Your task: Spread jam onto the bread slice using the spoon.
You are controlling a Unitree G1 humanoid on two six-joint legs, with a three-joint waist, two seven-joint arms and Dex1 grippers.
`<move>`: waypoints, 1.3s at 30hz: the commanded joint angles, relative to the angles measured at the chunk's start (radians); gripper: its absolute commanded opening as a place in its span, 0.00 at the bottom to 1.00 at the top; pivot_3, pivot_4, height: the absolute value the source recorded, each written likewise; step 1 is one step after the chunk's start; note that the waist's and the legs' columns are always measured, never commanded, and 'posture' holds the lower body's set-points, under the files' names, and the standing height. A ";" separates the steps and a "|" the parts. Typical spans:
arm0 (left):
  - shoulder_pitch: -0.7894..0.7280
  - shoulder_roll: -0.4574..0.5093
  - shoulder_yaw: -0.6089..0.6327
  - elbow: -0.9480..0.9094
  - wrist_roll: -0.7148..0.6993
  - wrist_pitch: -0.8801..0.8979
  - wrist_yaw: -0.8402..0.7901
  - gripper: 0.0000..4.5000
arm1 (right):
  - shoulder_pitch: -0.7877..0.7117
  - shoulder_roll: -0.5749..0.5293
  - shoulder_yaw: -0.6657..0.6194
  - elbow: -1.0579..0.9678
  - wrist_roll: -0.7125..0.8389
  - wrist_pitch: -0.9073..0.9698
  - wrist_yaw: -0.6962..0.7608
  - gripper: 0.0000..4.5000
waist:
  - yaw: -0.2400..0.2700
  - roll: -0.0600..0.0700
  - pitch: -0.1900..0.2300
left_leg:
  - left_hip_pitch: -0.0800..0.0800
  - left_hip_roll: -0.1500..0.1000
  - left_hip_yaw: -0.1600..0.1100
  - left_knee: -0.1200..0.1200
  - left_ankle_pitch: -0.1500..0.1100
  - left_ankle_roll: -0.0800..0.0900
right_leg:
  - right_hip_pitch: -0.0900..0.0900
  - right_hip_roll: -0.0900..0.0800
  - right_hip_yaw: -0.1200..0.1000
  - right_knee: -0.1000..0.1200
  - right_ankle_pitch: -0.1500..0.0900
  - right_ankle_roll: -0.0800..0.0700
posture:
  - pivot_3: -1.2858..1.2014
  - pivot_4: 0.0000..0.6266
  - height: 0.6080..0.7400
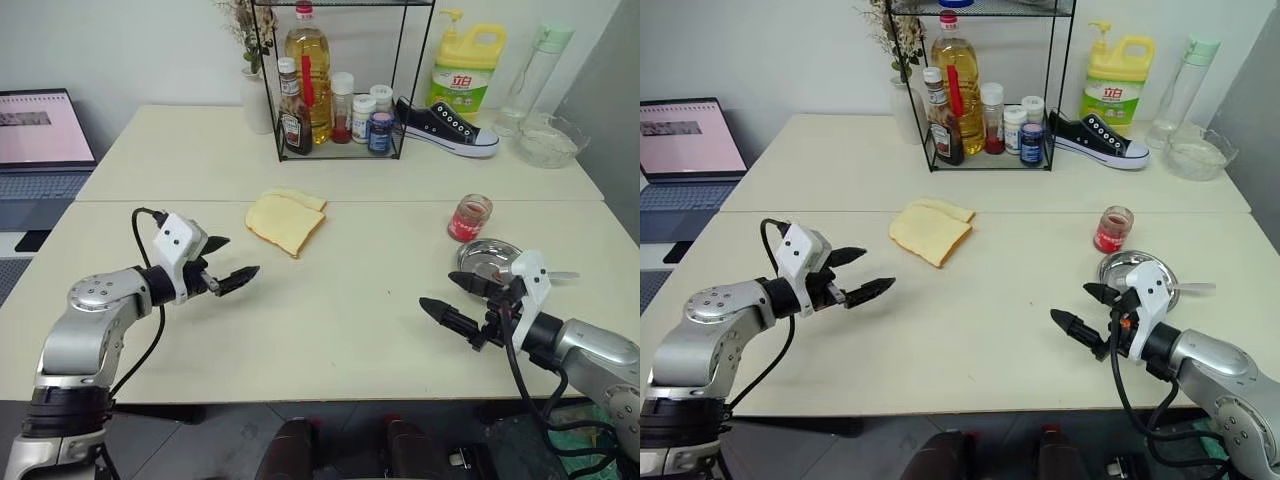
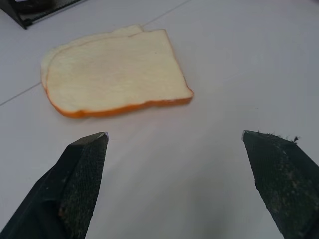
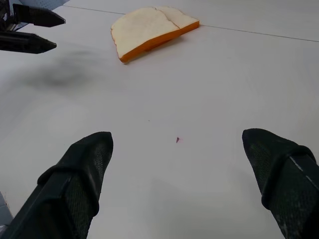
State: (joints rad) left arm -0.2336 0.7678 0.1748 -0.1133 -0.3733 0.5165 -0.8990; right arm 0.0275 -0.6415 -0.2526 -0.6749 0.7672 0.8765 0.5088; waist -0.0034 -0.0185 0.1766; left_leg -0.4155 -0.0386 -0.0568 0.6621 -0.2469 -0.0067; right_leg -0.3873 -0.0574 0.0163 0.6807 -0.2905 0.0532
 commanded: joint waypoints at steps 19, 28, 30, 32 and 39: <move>-0.156 -0.051 0.020 0.196 0.042 -0.087 0.126 1.00 | -0.070 0.016 0.044 -0.009 -0.038 -0.062 -0.022 0.99 | 0.002 0.000 0.000 | 0.000 0.000 0.000 0.000 0.000 0.000 | 0.000 0.000 -0.001 0.000 0.000 0.000 | 0.52 0.24 1.00; -0.359 -0.190 0.005 0.500 0.079 -0.170 0.239 1.00 | -0.173 0.034 0.171 -0.010 -0.085 -0.073 -0.028 0.99 | 0.002 -0.001 0.000 | 0.000 -0.001 0.000 0.001 0.000 0.000 | 0.000 0.000 -0.002 0.000 0.000 0.000 | 0.52 0.24 1.00; -0.389 -0.225 0.014 0.560 0.079 -0.179 0.263 1.00 | -0.184 0.035 0.194 -0.004 -0.102 -0.078 -0.028 0.99 | 0.002 -0.002 -0.001 | 0.000 -0.001 0.000 0.001 0.000 0.000 | 0.000 0.000 -0.002 0.000 0.000 0.000 | 0.52 0.24 1.00; -0.418 -0.252 0.018 0.622 0.084 -0.188 0.286 1.00 | -0.202 0.041 0.214 -0.003 -0.105 -0.077 -0.030 0.99 | 0.000 -0.002 -0.001 | 0.000 -0.001 0.000 0.001 0.000 0.000 | -0.001 0.000 -0.002 0.001 0.000 0.000 | 0.52 0.24 1.00; -0.551 -0.328 0.017 0.931 0.116 -0.293 0.331 1.00 | -0.253 0.047 0.229 -0.007 -0.090 -0.053 -0.035 0.99 | 0.001 -0.003 -0.001 | -0.001 -0.002 0.000 0.002 0.000 0.000 | -0.001 0.001 -0.002 0.001 0.000 0.000 | 0.52 0.24 1.00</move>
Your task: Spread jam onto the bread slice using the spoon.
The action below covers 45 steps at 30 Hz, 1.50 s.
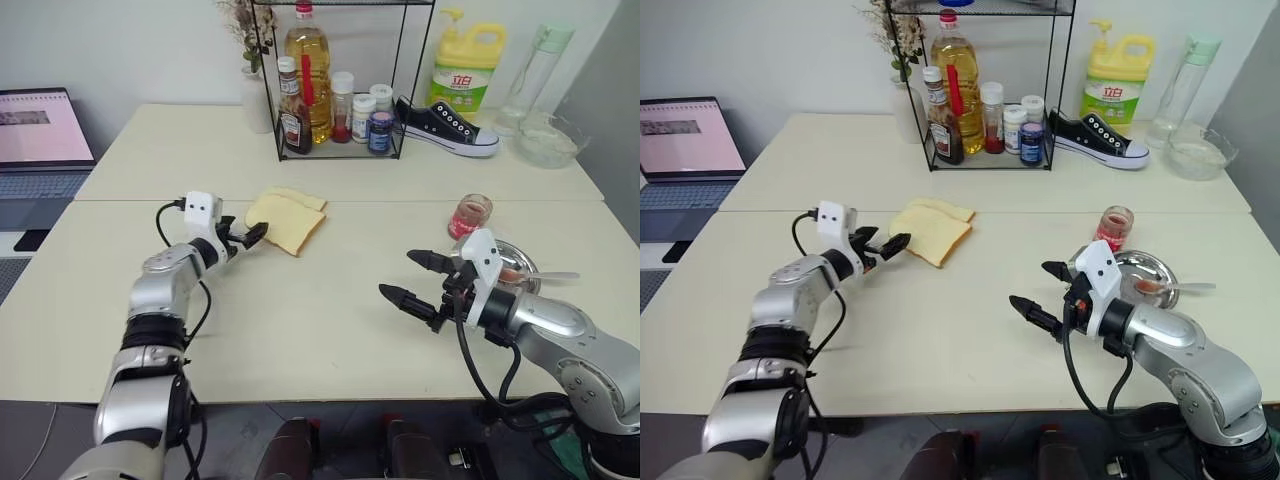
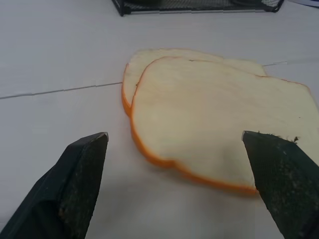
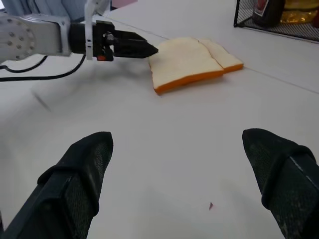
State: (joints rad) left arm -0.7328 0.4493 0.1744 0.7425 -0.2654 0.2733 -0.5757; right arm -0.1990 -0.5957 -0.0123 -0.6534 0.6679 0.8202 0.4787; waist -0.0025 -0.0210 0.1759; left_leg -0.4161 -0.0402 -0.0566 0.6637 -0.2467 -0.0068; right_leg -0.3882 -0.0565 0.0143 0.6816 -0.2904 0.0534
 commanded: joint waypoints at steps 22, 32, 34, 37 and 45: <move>-0.159 -0.021 0.030 0.266 0.027 -0.161 -0.061 0.00 | -0.028 0.015 -0.044 -0.032 0.017 0.005 -0.054 1.00 | -0.001 -0.001 0.000 | 0.000 0.000 0.000 0.000 0.000 0.000 | 0.000 0.000 0.000 0.000 0.000 0.000 | 0.52 0.24 1.00; -0.012 0.073 -0.054 -0.317 -0.074 0.125 -0.308 0.00 | 0.015 -0.018 -0.085 -0.026 0.009 -0.029 -0.021 1.00 | -0.004 -0.001 0.000 | -0.001 0.000 0.000 0.000 0.000 0.000 | 0.000 0.000 0.000 0.000 0.000 0.000 | 0.52 0.24 1.00; 0.036 0.125 -0.091 -0.490 -0.128 0.231 -0.403 0.00 | 0.035 -0.043 -0.116 -0.037 0.025 -0.026 -0.003 1.00 | -0.005 -0.001 0.000 | -0.001 0.000 0.000 0.000 0.000 0.000 | 0.000 0.000 0.001 0.000 0.000 0.000 | 0.52 0.24 1.00; 0.072 0.242 -0.154 -0.711 -0.228 0.418 -0.551 0.00 | 0.095 -0.116 -0.211 -0.078 0.104 0.010 0.059 1.00 | -0.004 -0.001 0.000 | -0.001 0.000 0.000 -0.001 0.000 0.000 | 0.000 0.000 0.001 -0.001 0.000 0.000 | 0.52 0.24 1.00; 0.142 0.321 -0.263 -0.909 -0.320 0.551 -0.658 0.00 | 0.142 -0.162 -0.281 -0.124 0.209 0.052 0.038 1.00 | -0.006 0.000 0.000 | 0.001 0.001 0.000 -0.001 0.000 0.000 | 0.002 0.000 0.001 0.000 0.000 0.000 | 0.52 0.24 1.00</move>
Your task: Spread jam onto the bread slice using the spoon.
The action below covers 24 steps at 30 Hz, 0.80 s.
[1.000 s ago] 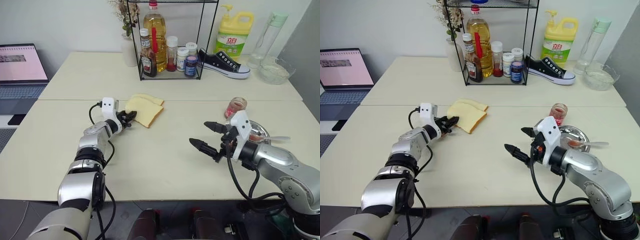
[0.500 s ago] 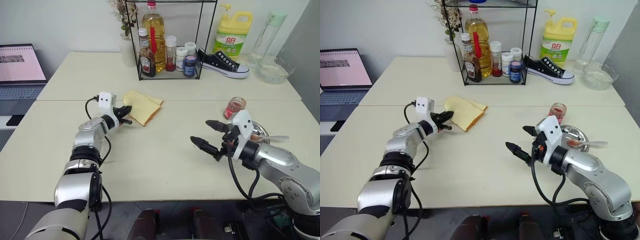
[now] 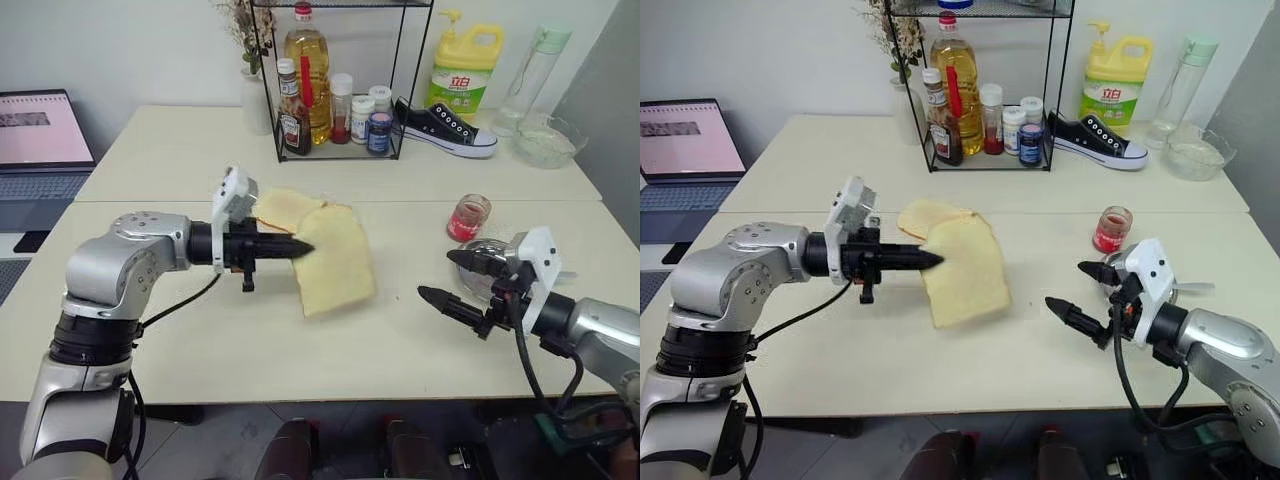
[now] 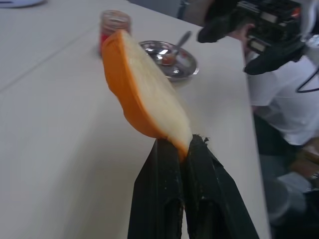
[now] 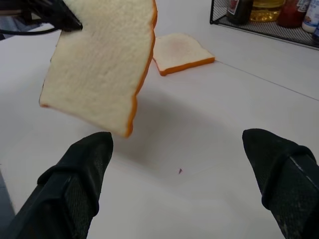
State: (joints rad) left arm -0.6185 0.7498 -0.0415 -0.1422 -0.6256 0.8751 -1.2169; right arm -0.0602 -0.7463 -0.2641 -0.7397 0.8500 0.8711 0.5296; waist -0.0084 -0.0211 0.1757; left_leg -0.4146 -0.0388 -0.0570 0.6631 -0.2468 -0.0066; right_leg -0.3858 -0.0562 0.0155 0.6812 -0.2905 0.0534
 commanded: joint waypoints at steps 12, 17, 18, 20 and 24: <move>0.017 -0.109 -0.210 0.357 0.467 -0.659 0.115 0.00 | 0.048 -0.044 -0.034 -0.097 0.129 0.044 -0.052 1.00 | 0.010 -0.001 0.000 | -0.002 -0.001 0.000 0.001 0.000 0.000 | 0.000 -0.001 0.000 -0.001 0.000 0.000 | 0.52 0.24 1.00; -0.016 -0.140 -0.200 0.439 0.489 -0.727 0.113 0.00 | 0.040 -0.052 -0.004 -0.087 0.132 0.035 -0.052 1.00 | 0.006 -0.001 0.000 | -0.002 -0.001 0.000 0.001 0.000 0.000 | -0.001 -0.001 -0.001 -0.001 0.000 0.000 | 0.52 0.24 1.00; -0.016 -0.144 -0.205 0.445 0.495 -0.742 0.111 0.00 | 0.034 -0.050 0.002 -0.083 0.130 0.033 -0.052 1.00 | 0.006 -0.001 0.000 | -0.002 -0.001 0.000 0.001 0.000 0.000 | -0.001 -0.001 -0.001 -0.001 0.000 0.000 | 0.52 0.24 1.00; -0.016 -0.159 -0.203 0.454 0.497 -0.761 0.114 0.00 | 0.024 -0.050 0.011 -0.076 0.127 0.031 -0.051 1.00 | 0.006 -0.001 0.000 | -0.001 -0.001 0.000 0.001 0.000 0.000 | -0.001 -0.001 -0.001 -0.001 0.000 0.000 | 0.52 0.24 1.00; -0.008 -0.171 -0.205 0.441 0.491 -0.754 0.097 0.11 | 0.015 -0.049 0.020 -0.064 0.124 0.027 -0.047 1.00 | 0.007 -0.001 0.000 | -0.002 -0.001 0.000 0.001 0.000 0.000 | -0.001 -0.001 -0.001 -0.001 0.000 0.000 | 0.52 0.24 1.00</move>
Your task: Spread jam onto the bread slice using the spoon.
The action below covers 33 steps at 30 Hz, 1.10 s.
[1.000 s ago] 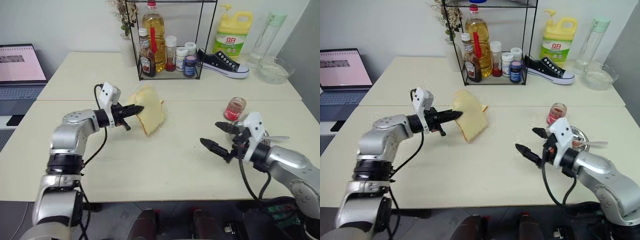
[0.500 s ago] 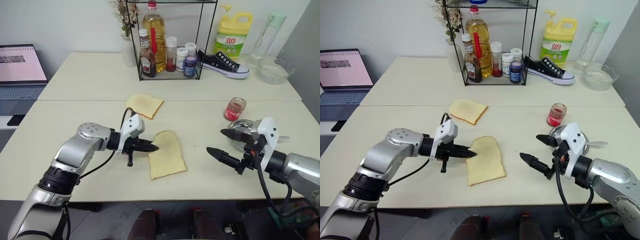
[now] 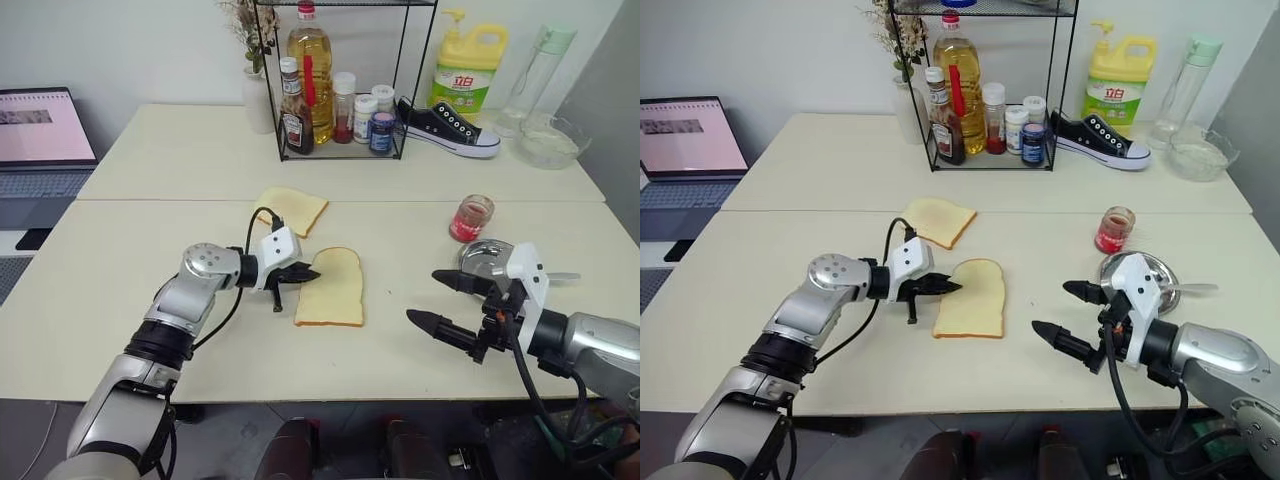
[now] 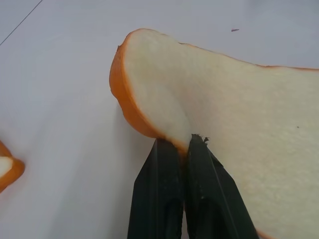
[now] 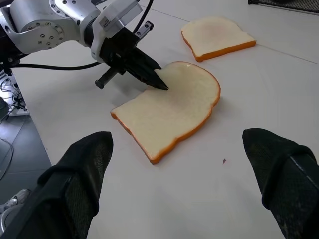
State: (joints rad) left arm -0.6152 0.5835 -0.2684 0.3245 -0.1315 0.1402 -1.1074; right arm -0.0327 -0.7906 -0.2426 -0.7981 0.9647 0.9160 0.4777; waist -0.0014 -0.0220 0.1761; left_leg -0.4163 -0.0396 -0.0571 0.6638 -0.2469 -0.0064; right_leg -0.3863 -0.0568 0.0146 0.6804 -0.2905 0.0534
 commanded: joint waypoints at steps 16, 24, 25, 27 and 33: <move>0.031 0.216 0.080 -0.159 0.058 -0.048 -0.049 0.99 | 0.070 0.012 -0.100 0.017 -0.021 -0.049 -0.035 1.00 | 0.001 0.000 0.000 | 0.000 0.000 0.000 0.000 0.000 0.000 | 0.000 0.000 0.000 0.000 0.000 0.000 | 0.52 0.24 1.00; 0.044 0.019 0.134 -0.443 -0.186 0.099 -0.022 0.99 | 0.206 0.125 -0.246 0.117 -0.196 -0.143 -0.172 1.00 | 0.010 0.000 0.000 | -0.001 -0.001 0.000 0.001 0.000 0.000 | 0.001 -0.001 0.002 0.000 0.000 0.000 | 0.52 0.24 1.00; 0.039 0.008 0.133 -0.446 -0.181 0.105 -0.012 0.99 | 0.209 0.130 -0.258 0.124 -0.203 -0.148 -0.175 1.00 | 0.007 0.000 -0.001 | 0.000 -0.001 0.001 0.001 0.000 0.000 | 0.001 -0.001 0.002 0.000 0.000 0.000 | 0.52 0.24 1.00; 0.021 -0.027 0.115 -0.430 -0.169 0.099 0.002 0.99 | 0.212 0.154 -0.300 0.142 -0.217 -0.151 -0.211 1.00 | -0.005 0.002 -0.001 | 0.001 0.000 0.001 0.000 0.000 0.000 | 0.001 0.001 0.001 0.001 0.000 0.000 | 0.52 0.24 1.00; -0.005 -0.118 0.046 -0.391 -0.122 0.036 0.014 0.99 | 0.212 0.249 -0.399 0.179 -0.132 -0.110 -0.291 1.00 | -0.004 0.003 -0.002 | 0.002 0.001 0.002 -0.001 0.000 0.000 | 0.001 0.002 0.001 0.000 0.000 0.000 | 0.52 0.24 1.00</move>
State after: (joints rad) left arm -0.5983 0.4744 -0.2124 -0.0591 -0.2641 0.2073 -1.1004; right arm 0.1836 -0.5531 -0.5932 -0.6130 0.7854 0.7999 0.2065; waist -0.0056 -0.0194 0.1741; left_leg -0.4148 -0.0388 -0.0556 0.6631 -0.2468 -0.0065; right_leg -0.3854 -0.0552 0.0160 0.6808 -0.2904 0.0536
